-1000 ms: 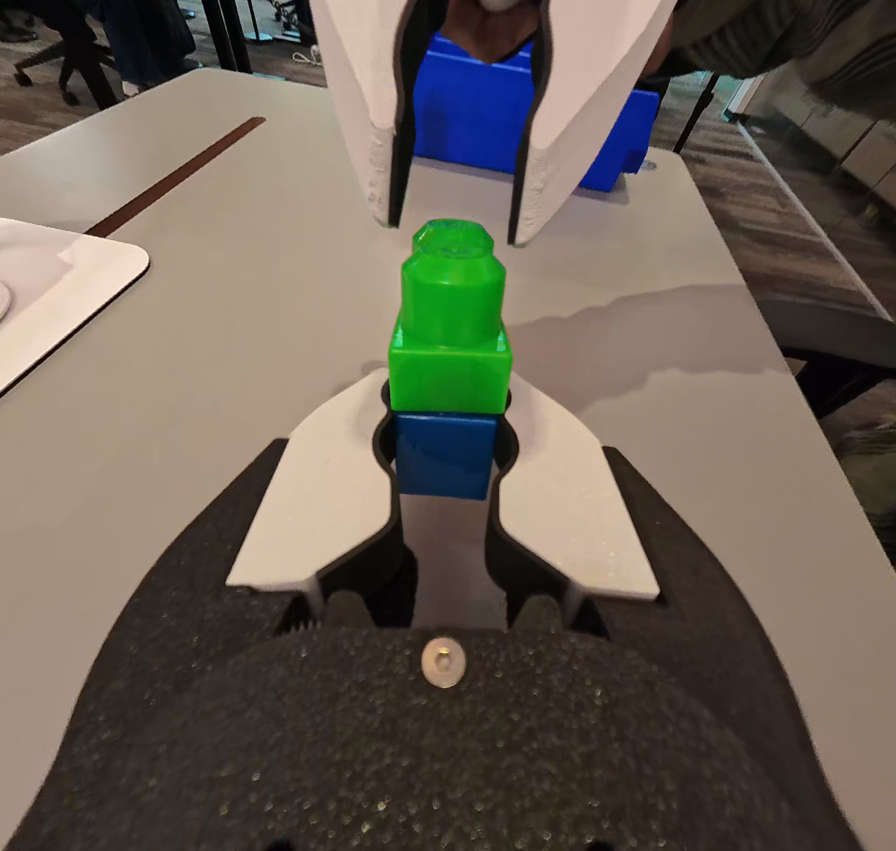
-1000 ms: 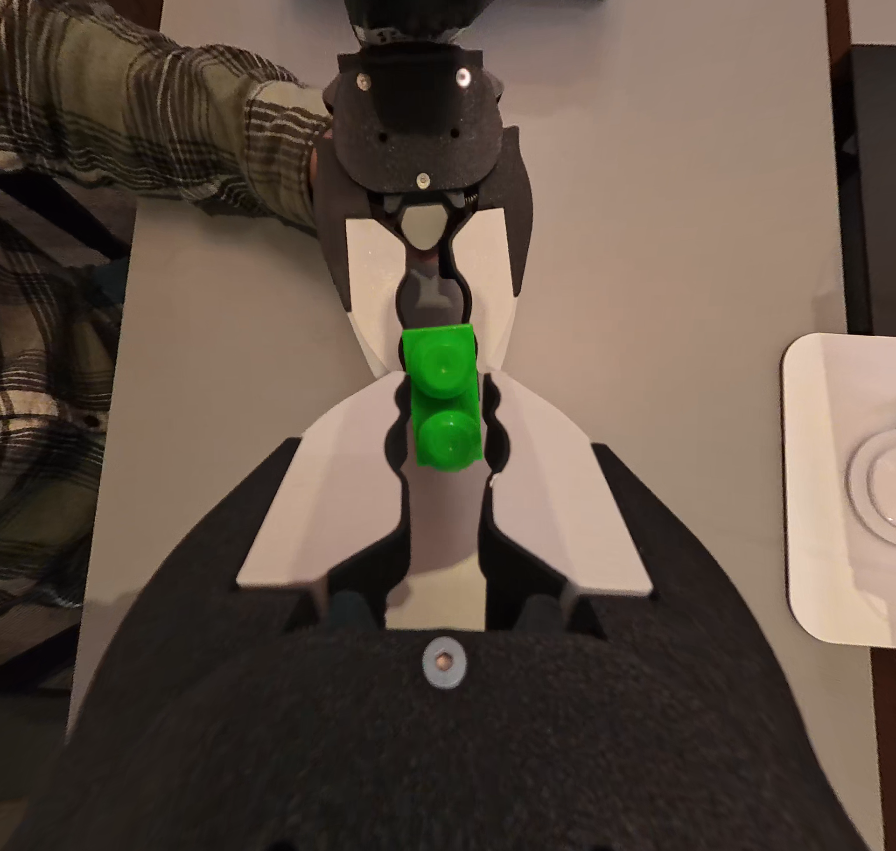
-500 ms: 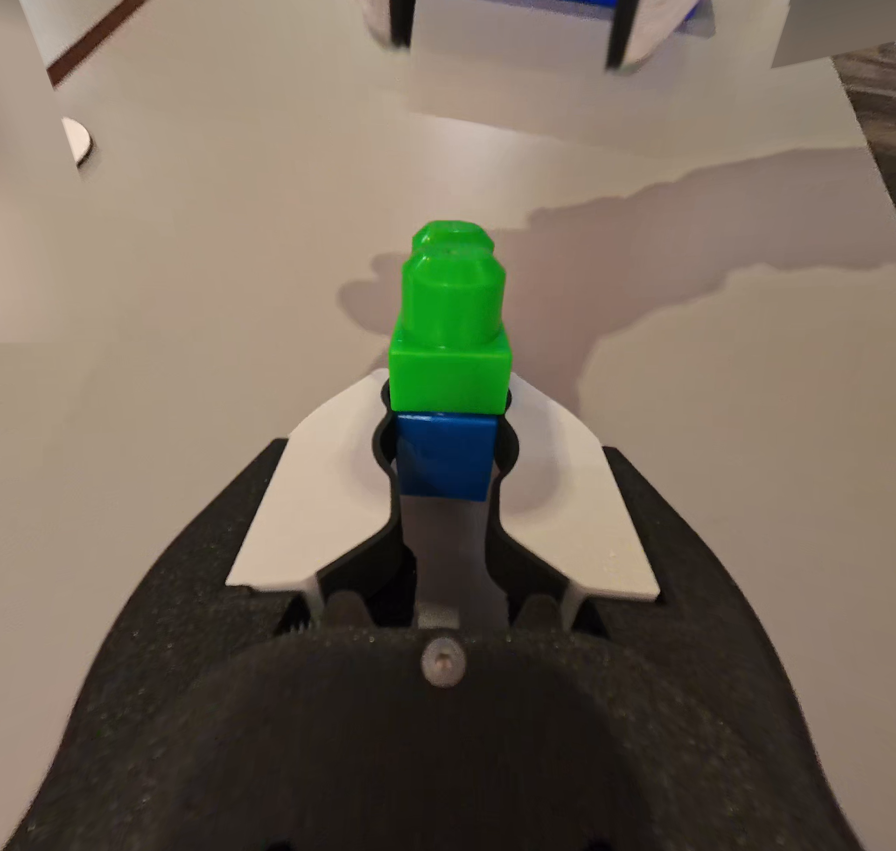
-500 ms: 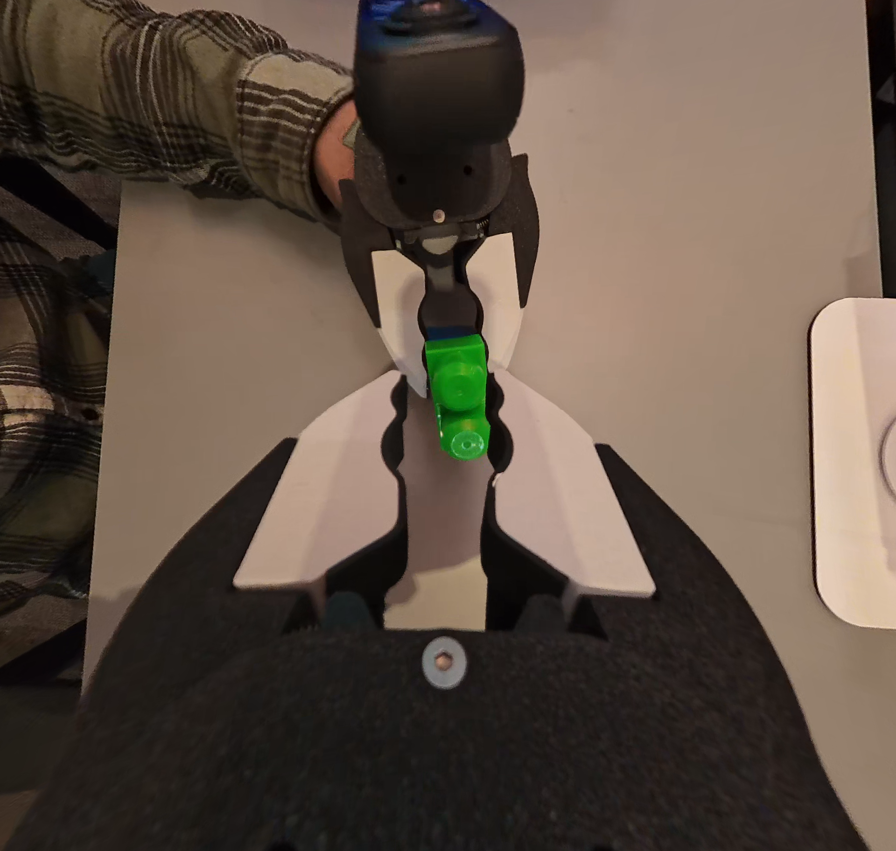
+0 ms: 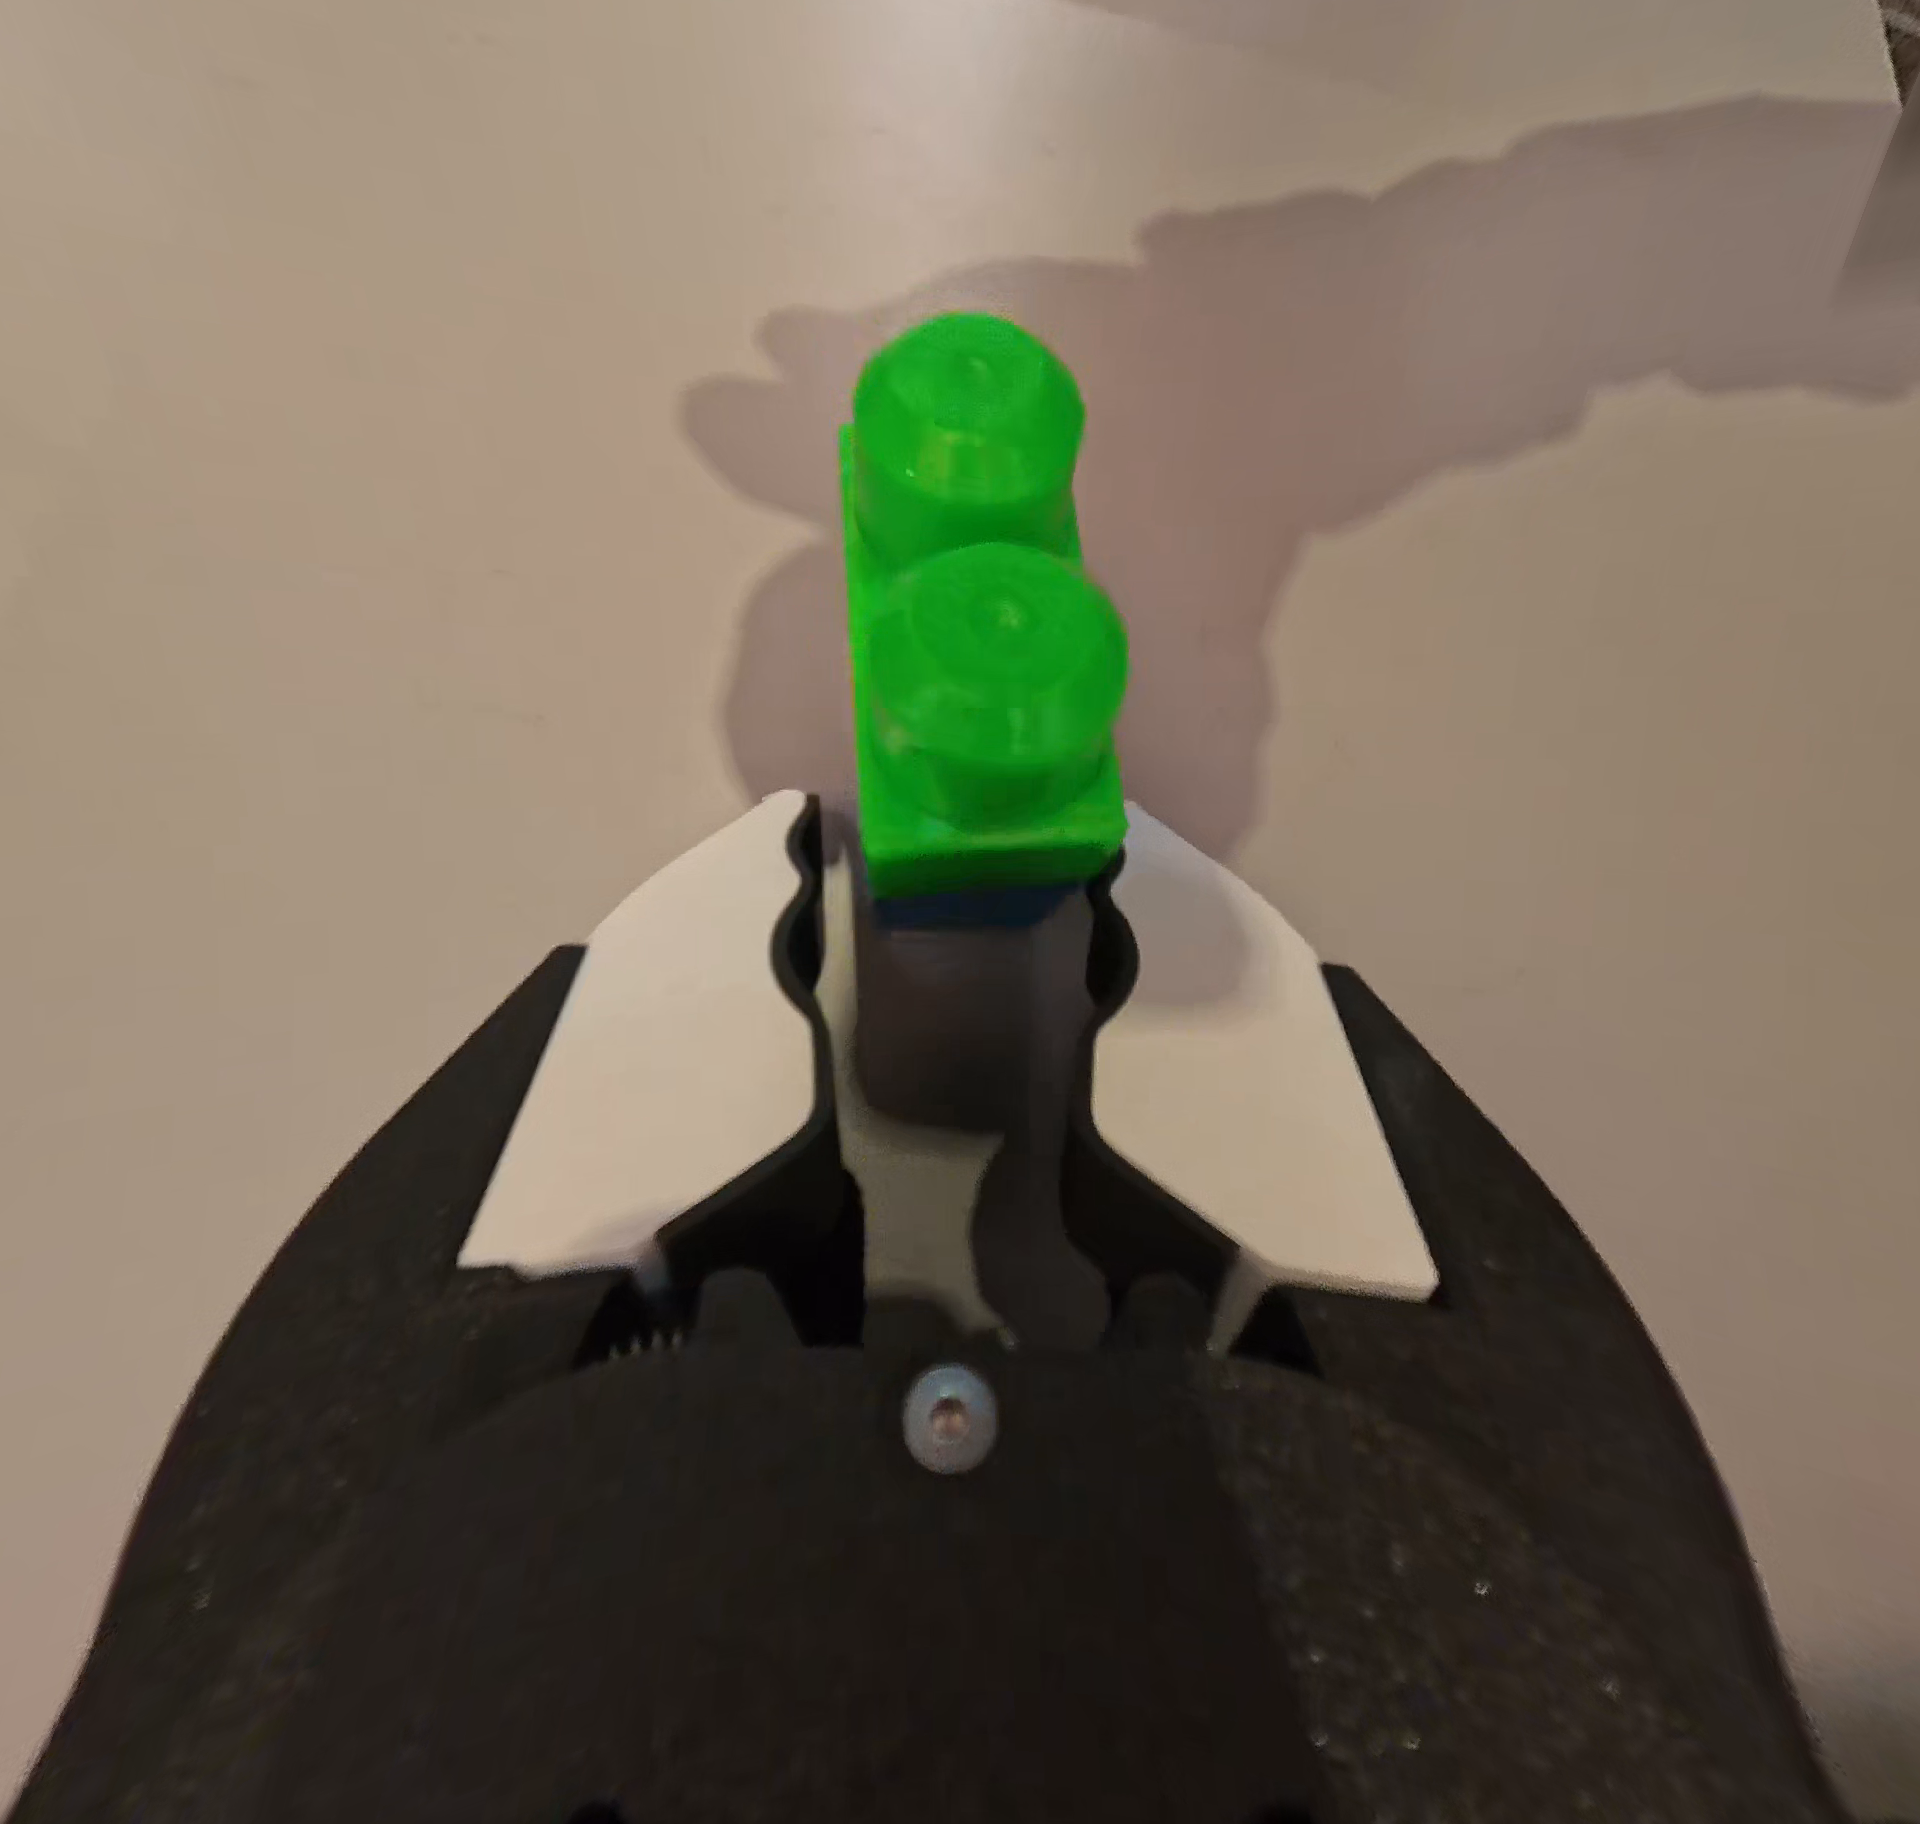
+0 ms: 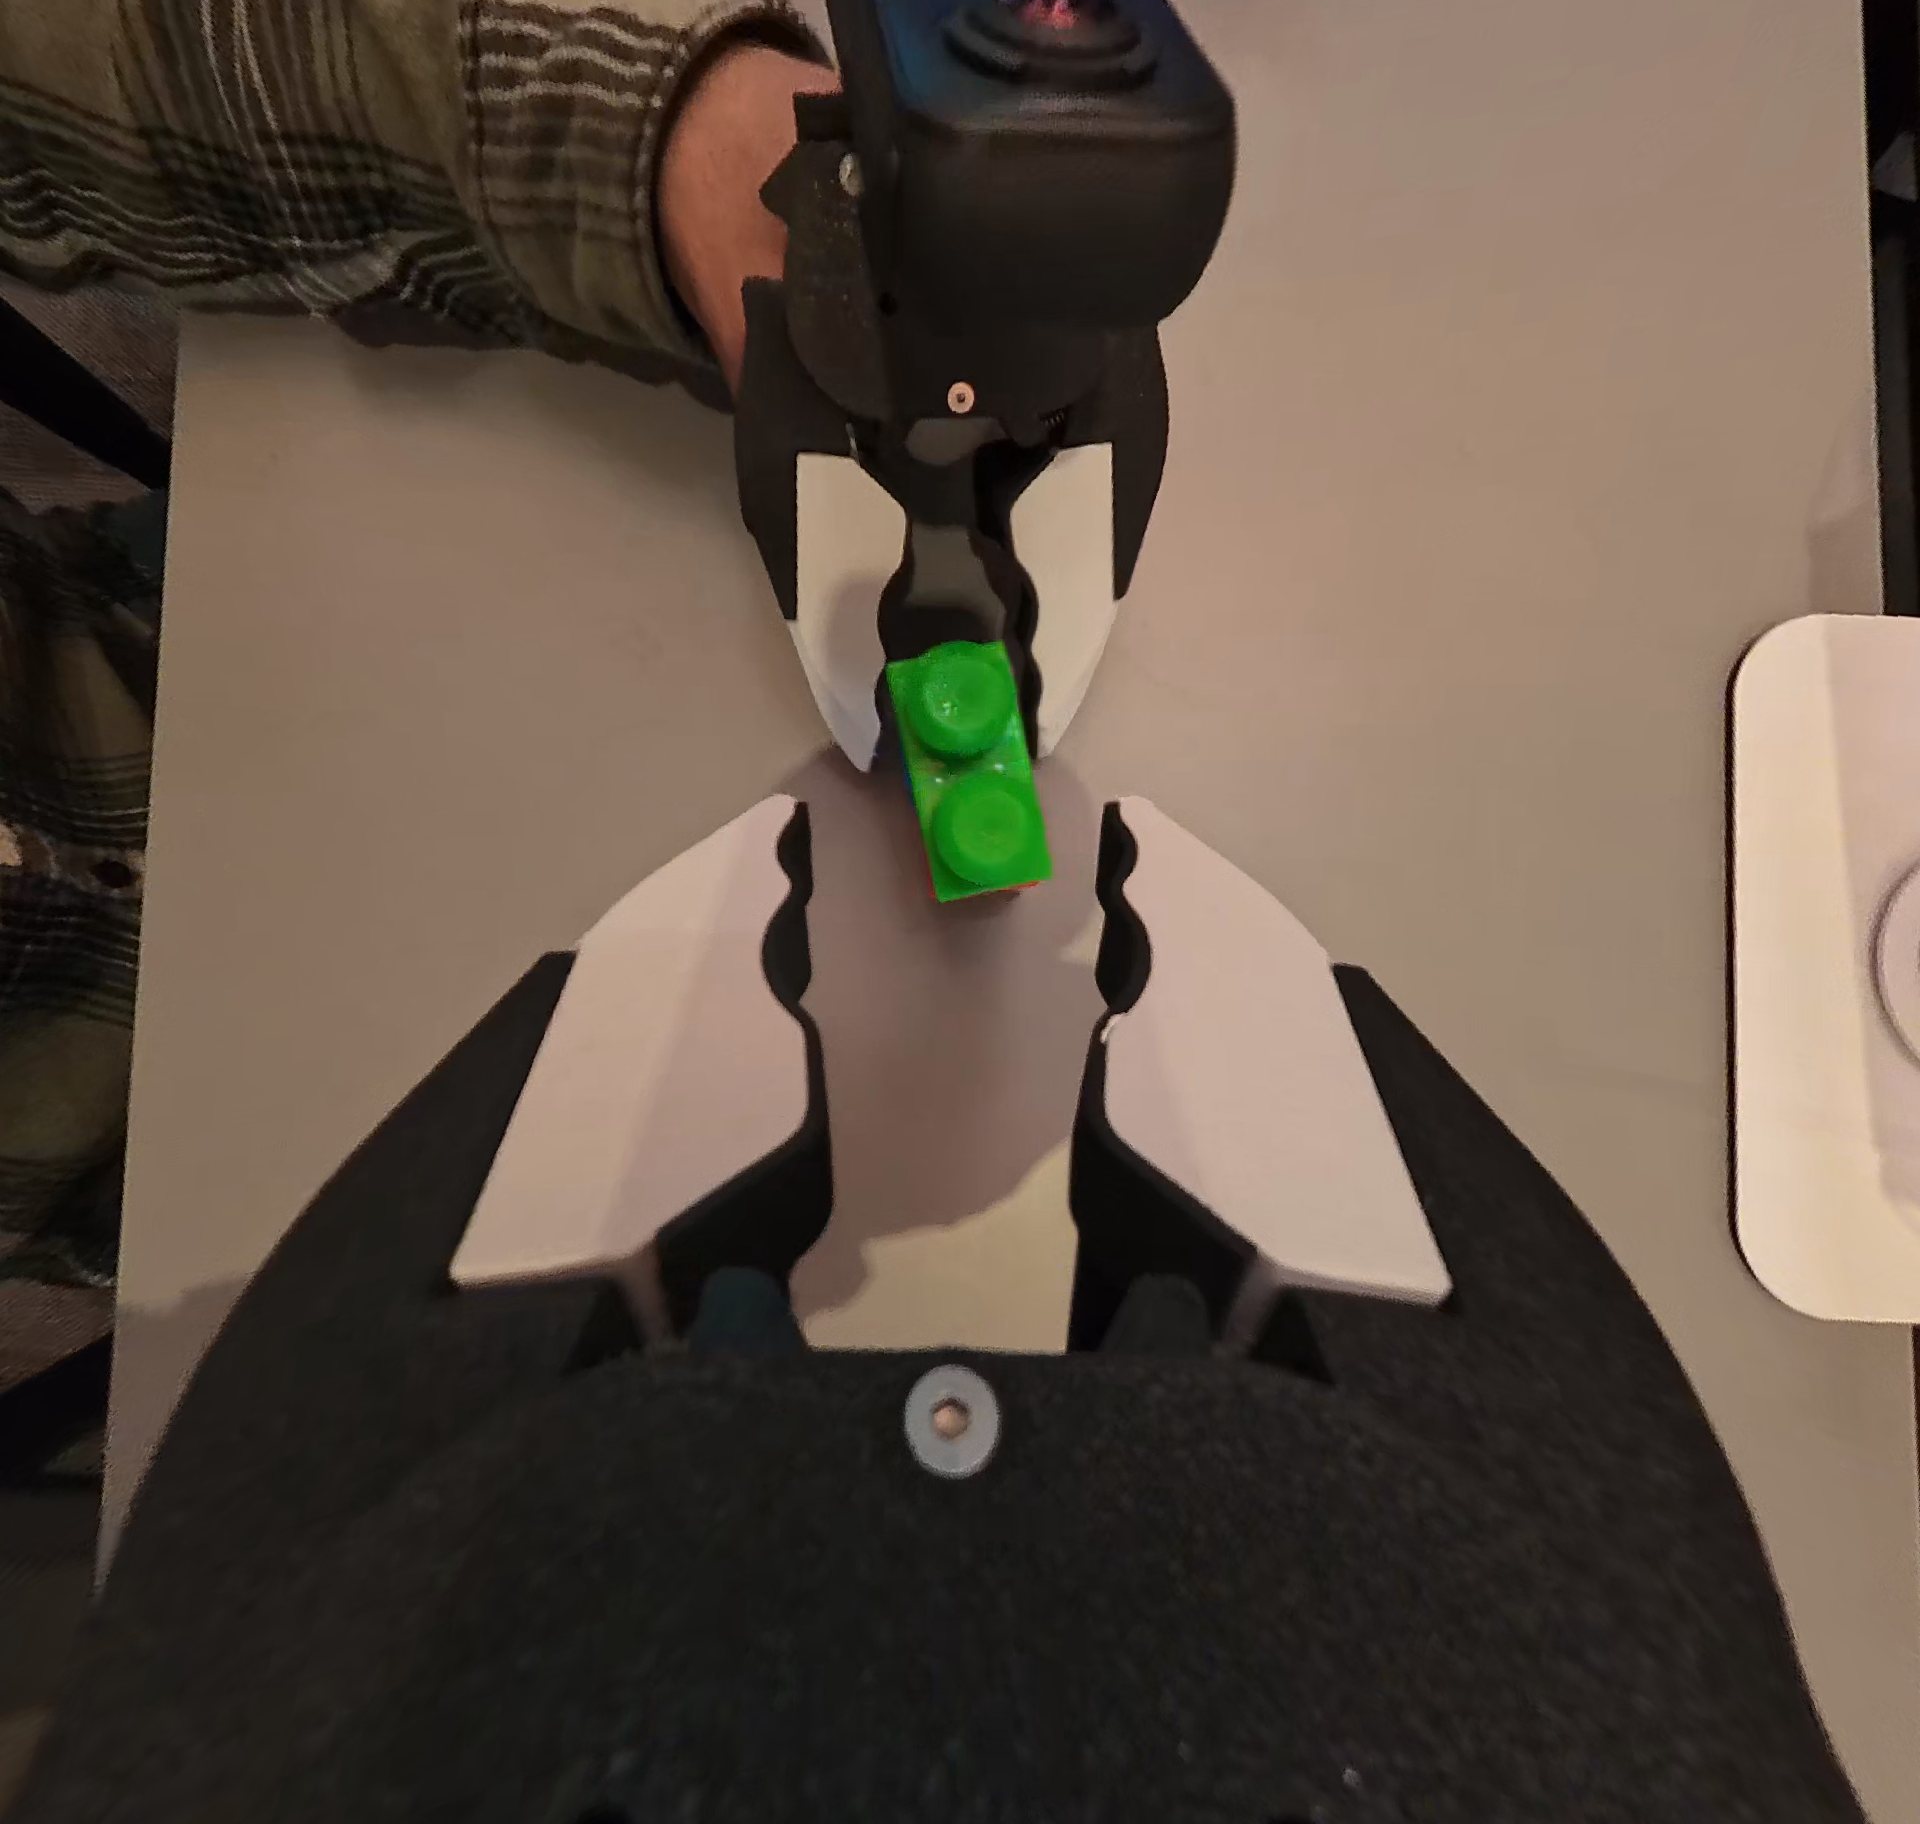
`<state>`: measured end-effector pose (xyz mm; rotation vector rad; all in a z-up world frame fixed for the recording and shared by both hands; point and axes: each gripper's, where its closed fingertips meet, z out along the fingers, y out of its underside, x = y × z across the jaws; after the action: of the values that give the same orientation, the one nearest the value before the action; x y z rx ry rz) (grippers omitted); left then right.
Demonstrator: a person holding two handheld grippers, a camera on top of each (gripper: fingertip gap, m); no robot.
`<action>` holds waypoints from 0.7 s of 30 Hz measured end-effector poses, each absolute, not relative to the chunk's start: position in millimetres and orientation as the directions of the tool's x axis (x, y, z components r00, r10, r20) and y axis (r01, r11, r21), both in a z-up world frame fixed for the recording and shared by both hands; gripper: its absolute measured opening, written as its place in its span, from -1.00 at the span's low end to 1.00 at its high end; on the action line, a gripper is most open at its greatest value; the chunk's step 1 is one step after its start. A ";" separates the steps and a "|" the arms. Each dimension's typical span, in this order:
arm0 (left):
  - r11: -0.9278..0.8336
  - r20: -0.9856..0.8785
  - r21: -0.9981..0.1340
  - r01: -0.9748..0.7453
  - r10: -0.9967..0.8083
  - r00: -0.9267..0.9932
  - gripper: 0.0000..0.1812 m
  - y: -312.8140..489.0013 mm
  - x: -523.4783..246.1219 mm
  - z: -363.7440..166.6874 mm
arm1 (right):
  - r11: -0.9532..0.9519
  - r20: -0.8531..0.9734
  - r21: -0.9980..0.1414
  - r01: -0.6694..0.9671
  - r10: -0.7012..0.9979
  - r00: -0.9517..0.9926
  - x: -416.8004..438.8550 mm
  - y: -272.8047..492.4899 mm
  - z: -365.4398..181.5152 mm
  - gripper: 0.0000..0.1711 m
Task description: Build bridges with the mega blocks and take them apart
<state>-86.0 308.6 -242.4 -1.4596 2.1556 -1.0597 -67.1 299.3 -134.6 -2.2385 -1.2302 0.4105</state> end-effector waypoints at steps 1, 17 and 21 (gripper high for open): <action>0.195 0.139 -0.730 -0.655 -0.896 -0.422 -0.40 309.0 -87.8 -241.3 | -0.425 0.002 -0.593 0.684 0.849 0.529 -68.4 299.4 -136.8 -0.38; 0.022 0.218 -0.827 -0.562 -0.909 -0.355 -0.36 353.8 -122.6 -199.7 | -0.340 0.053 -0.496 0.799 0.907 0.419 -104.7 313.9 -176.5 -0.71; 0.004 0.213 -0.837 -0.547 -0.919 -0.333 -0.39 359.5 -121.3 -196.9 | -0.354 0.041 -0.494 0.794 0.903 0.428 -107.4 317.7 -177.5 -0.82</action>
<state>-121.3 359.5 -196.9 -1.5054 1.8915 -1.2663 -107.4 317.7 -177.5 -2.2434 -1.4361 0.3301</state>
